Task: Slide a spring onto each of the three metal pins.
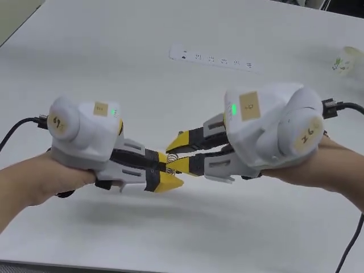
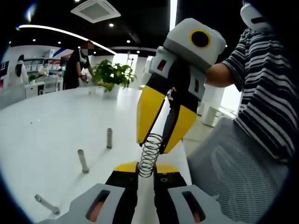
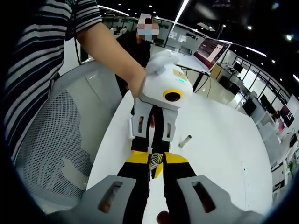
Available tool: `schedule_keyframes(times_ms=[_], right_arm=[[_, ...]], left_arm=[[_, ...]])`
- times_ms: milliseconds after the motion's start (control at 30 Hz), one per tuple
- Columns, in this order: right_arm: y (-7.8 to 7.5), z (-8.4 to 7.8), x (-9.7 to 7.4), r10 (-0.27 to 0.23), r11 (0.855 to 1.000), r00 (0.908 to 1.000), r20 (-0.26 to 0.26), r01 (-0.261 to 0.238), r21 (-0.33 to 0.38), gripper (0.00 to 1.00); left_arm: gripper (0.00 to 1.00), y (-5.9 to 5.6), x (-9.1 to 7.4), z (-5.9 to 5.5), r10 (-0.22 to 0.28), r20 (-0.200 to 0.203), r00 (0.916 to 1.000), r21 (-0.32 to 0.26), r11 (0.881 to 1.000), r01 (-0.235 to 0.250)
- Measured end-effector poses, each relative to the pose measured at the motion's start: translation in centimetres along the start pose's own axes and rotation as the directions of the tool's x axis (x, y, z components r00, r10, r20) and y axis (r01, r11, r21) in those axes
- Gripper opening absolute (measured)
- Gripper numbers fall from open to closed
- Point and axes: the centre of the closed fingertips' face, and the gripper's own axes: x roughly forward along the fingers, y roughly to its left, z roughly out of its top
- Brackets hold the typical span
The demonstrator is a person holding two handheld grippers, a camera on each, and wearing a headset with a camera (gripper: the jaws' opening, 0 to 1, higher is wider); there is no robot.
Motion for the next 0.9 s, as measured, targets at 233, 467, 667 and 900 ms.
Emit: schedule_keyframes(times_ms=[233, 467, 667, 900], right_arm=[[-0.1, 0.0, 0.0, -0.003, 1.0, 1.0, -0.002, 0.003, -0.001, 0.07], [-0.2, -0.1, 0.1, -0.003, 1.0, 0.9999, -0.016, 0.003, -0.016, 0.07], [-0.4, -0.1, 0.0, -0.011, 1.0, 0.9997, -0.023, 0.01, -0.027, 0.07], [-0.6, -0.4, 0.2, -0.015, 0.999, 0.9991, -0.039, 0.014, -0.045, 0.07]], left_arm=[[0.05, 0.1, -0.2, 0.1, 0.009, 0.005, 1.0, -0.005, 1.0, -0.009], [0.08, 0.4, -0.3, 0.5, 0.023, 0.019, 0.9996, -0.01, 1.0, -0.023], [0.12, 0.6, -0.6, 0.5, 0.036, 0.016, 0.9992, -0.008, 0.999, -0.036], [0.18, 0.7, -1.2, 0.4, 0.048, 0.016, 0.9987, -0.009, 0.999, -0.048]])
